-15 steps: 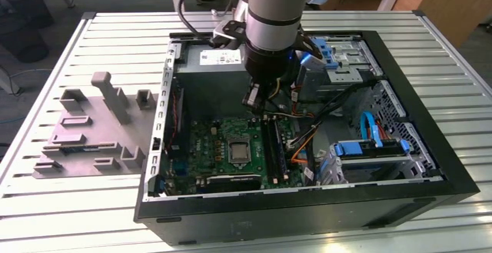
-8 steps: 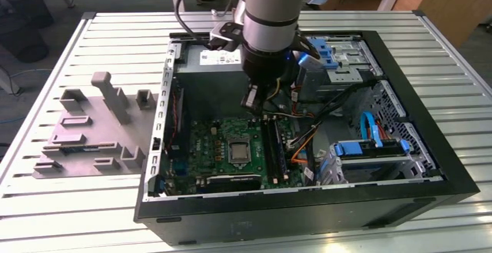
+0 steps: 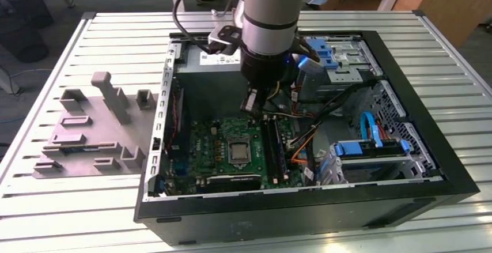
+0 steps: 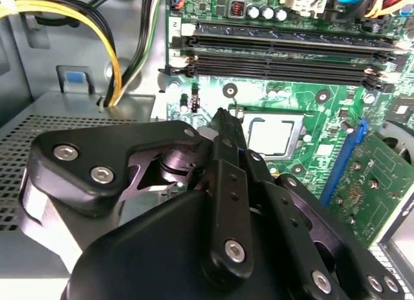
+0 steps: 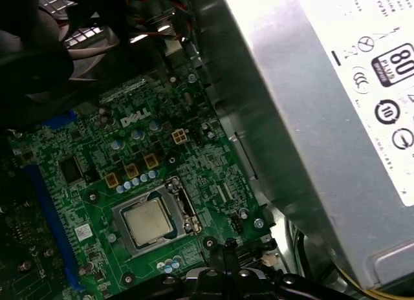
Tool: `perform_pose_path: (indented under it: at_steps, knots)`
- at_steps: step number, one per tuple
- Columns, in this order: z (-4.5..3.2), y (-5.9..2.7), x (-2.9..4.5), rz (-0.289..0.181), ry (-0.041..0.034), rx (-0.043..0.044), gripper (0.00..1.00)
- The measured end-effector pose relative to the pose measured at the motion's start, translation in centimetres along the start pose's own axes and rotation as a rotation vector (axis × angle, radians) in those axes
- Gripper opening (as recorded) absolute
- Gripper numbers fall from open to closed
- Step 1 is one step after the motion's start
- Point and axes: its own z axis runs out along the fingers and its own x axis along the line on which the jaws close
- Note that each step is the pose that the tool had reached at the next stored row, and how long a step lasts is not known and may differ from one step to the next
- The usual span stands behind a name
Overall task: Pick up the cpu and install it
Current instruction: 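Install the first cpu locking lever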
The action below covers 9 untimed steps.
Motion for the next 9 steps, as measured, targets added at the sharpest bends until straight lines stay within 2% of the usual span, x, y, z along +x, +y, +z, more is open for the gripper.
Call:
perform_pose_path:
  at_steps: [9]
  knots:
    - [0.05, -0.18, 1.04, -0.029, 0.0002, 0.0025, 0.11]
